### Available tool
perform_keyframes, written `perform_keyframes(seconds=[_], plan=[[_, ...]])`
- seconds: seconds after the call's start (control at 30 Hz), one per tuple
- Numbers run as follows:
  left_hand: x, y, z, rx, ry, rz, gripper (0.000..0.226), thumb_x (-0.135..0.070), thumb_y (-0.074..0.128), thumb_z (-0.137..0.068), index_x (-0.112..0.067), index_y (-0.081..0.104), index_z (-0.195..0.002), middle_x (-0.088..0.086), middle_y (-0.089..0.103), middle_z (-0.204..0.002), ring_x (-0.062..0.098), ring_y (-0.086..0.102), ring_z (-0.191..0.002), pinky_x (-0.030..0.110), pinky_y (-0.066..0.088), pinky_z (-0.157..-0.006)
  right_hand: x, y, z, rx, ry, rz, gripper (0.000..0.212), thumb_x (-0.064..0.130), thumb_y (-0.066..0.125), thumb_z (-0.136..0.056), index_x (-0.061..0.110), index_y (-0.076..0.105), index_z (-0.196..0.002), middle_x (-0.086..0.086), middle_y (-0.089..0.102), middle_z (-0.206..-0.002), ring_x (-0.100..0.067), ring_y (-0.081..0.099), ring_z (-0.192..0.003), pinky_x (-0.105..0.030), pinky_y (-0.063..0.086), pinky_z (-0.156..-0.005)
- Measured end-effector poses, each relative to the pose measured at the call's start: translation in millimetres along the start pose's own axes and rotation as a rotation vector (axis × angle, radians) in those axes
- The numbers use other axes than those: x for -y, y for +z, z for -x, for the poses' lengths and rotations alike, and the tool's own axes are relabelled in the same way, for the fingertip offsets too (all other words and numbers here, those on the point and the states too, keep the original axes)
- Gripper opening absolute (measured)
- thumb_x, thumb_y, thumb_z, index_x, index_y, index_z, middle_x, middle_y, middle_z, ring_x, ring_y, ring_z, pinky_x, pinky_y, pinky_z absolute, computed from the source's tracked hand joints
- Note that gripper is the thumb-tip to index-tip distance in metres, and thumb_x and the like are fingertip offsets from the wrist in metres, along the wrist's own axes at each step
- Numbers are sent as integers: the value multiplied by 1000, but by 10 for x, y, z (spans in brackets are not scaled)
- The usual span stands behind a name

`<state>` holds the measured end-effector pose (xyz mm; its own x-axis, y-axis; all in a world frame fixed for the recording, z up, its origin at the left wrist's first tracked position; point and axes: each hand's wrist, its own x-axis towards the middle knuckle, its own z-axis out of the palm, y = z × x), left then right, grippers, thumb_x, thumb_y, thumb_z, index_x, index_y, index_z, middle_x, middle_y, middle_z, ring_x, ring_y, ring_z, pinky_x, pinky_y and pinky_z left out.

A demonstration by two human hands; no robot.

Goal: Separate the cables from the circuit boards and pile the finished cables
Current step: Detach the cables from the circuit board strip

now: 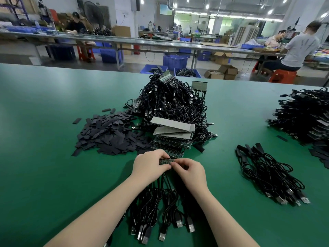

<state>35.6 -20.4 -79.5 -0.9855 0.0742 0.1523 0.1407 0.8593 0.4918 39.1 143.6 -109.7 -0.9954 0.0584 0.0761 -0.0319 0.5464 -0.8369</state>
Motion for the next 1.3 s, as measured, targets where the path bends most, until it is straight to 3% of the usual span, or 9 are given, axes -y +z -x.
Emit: perform_keyframes(seconds=[0.1, 0.27, 0.73, 0.83, 0.97, 1.03, 1.1, 1.23, 1.3], plan=[[-14, 3, -26, 14, -32, -17, 30, -51, 67, -79, -41, 64, -107, -18, 67, -110, 5, 59, -107, 26, 40, -83, 11, 7, -4, 2, 5, 35, 11, 44, 71, -86, 36, 78, -89, 17, 72, -79, 3, 64, -78, -22, 50, -71], [-38, 45, -62, 9, -74, -43, 29, -50, 69, -78, -41, 66, -106, -18, 66, -111, 7, 60, -105, 26, 44, -82, 37, 32, -9, 8, 20, 125, 13, 45, 68, -87, 41, 65, -74, 16, 65, -71, 2, 57, -69, -19, 36, -55], [-65, 96, -69, 4, -89, -29, 27, -49, 69, -80, -41, 66, -105, -18, 66, -111, 7, 60, -106, 28, 44, -84, -23, 79, 19, -60, -23, 111, 21, 40, 66, -89, 38, 57, -71, 17, 63, -70, 4, 56, -69, -15, 38, -58], [-51, 87, -58, 4, -90, -19, 31, -50, 68, -80, -40, 66, -110, -19, 66, -114, 6, 60, -108, 29, 45, -89, -1, 42, 42, -147, -22, -46, 19, 31, 63, -94, 32, 56, -77, 14, 63, -74, 4, 58, -71, -14, 38, -60], [-30, 74, -41, 30, -100, 10, 32, -48, 67, -82, -39, 64, -113, -20, 64, -118, 4, 58, -111, 31, 44, -93, 132, -228, 116, -342, 76, -392, 10, 26, 56, -100, 23, 57, -91, 5, 68, -80, -14, 63, -72, -33, 51, -67], [-38, 84, -53, 35, -114, 23, 32, -49, 67, -82, -40, 63, -112, -21, 64, -118, 4, 58, -111, 30, 45, -89, 295, -442, 183, -455, 2, -454, 10, 26, 55, -101, 26, 57, -92, 12, 68, -77, -8, 59, -63, -33, 51, -62], [-80, 116, -62, 49, -126, 36, 34, -50, 68, -80, -40, 63, -112, -21, 64, -115, 6, 59, -108, 26, 45, -81, 560, -633, 263, -449, -148, -500, 17, 24, 56, -101, 34, 56, -87, 16, 65, -73, -7, 56, -57, -28, 51, -55], [-194, 170, -97, 105, -149, 422, 33, -39, 65, -88, -29, 66, -120, -13, 68, -114, 5, 62, -100, 21, 46, -83, 1074, -788, 343, -246, -299, -446, 26, 25, 57, -100, 42, 54, -81, 12, 64, -74, -16, 65, -55, -23, 48, -52], [-211, 52, -118, -6, -159, 636, 31, -38, 52, -97, -24, 65, -121, -8, 68, -115, 7, 60, -103, 20, 44, -82, 1214, -740, 323, -153, -264, -501, 19, 23, 57, -100, 36, 52, -87, 12, 65, -73, -18, 70, -57, -21, 47, -52]])
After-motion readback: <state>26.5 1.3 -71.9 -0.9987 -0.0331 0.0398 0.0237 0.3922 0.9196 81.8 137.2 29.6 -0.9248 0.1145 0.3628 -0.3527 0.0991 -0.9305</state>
